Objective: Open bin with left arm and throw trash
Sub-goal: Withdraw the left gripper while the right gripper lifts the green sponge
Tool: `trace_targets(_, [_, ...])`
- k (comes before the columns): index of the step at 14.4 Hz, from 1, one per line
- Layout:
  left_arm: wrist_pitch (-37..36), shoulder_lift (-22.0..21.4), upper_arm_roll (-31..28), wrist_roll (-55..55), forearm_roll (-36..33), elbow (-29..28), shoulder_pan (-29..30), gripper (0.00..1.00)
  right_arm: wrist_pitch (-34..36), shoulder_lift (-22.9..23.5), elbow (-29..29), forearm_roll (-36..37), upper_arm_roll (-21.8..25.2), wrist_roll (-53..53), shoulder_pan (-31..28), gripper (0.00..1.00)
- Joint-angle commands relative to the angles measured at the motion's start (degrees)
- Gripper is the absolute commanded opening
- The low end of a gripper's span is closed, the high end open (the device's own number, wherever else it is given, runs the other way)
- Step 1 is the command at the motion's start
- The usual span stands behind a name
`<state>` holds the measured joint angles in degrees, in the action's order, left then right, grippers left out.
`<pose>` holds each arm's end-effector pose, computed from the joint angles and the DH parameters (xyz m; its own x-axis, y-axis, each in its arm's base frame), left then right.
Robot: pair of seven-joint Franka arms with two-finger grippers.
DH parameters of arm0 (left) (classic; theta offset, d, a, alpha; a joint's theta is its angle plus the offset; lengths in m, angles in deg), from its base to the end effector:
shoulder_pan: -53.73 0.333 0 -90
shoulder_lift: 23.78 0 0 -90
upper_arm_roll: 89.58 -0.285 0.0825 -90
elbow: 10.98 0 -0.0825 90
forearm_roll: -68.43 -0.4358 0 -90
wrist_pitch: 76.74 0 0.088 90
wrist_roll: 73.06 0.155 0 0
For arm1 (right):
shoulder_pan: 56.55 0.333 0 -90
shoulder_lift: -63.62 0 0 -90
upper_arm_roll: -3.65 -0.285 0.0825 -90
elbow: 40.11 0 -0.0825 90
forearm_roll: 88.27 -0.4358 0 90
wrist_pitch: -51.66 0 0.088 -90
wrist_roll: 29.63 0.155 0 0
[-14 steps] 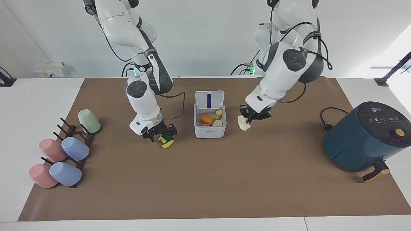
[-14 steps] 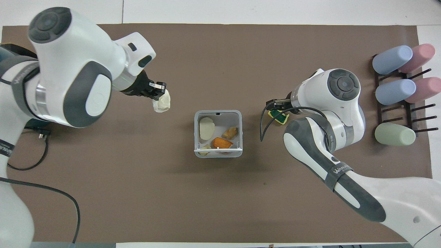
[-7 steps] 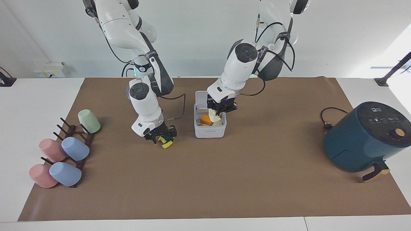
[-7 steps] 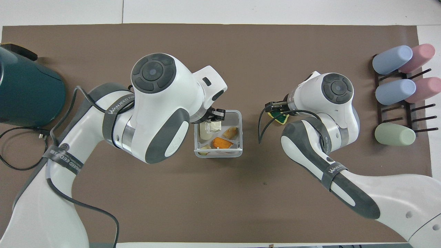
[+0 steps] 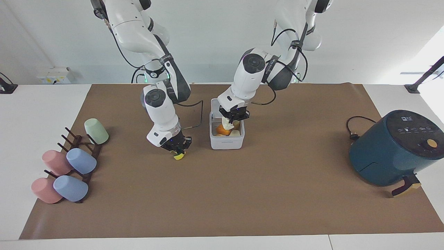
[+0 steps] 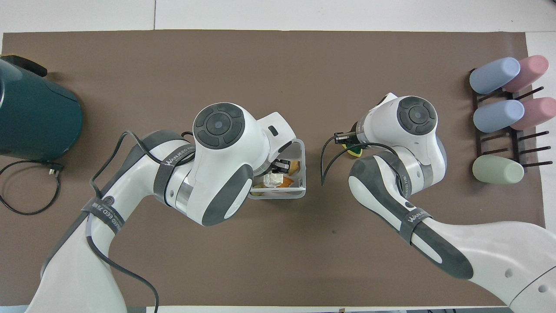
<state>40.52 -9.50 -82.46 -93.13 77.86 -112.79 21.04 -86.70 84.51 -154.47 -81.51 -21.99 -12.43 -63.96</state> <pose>0.5056 -0.4394 0.3210 0.9626 -0.2669 -0.0473 -0.2554 -0.9515 0.1715 0.6132 0.2030 0.1910 0.9952 0.0662 0.0716 0.0728 -0.9929 -0.0940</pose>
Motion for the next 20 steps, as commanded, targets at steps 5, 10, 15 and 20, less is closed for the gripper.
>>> trace_targets(5, [0.07,-2.42,-1.05,0.64,1.47,-1.72,-0.54,1.0,9.92,-6.82,2.46,0.44,-0.55,-0.32,-1.38,0.0])
trace_targets(10, [-10.18,-2.94,-1.75,0.29,0.95,7.48,4.71,1.0,22.67,-10.42,9.32,-2.19,-0.72,-0.15,-0.85,0.0])
trace_targets(15, [-17.76,-9.26,-1.75,5.18,-3.45,10.94,18.42,1.0,27.7,-10.08,15.3,-4.91,-0.99,5.46,1.77,0.0])
trace_targets(20, [-26.29,-15.33,-1.75,25.23,-4.86,9.71,31.0,1.0,20.86,-10.08,14.25,-9.67,-0.99,17.94,7.83,0.0])
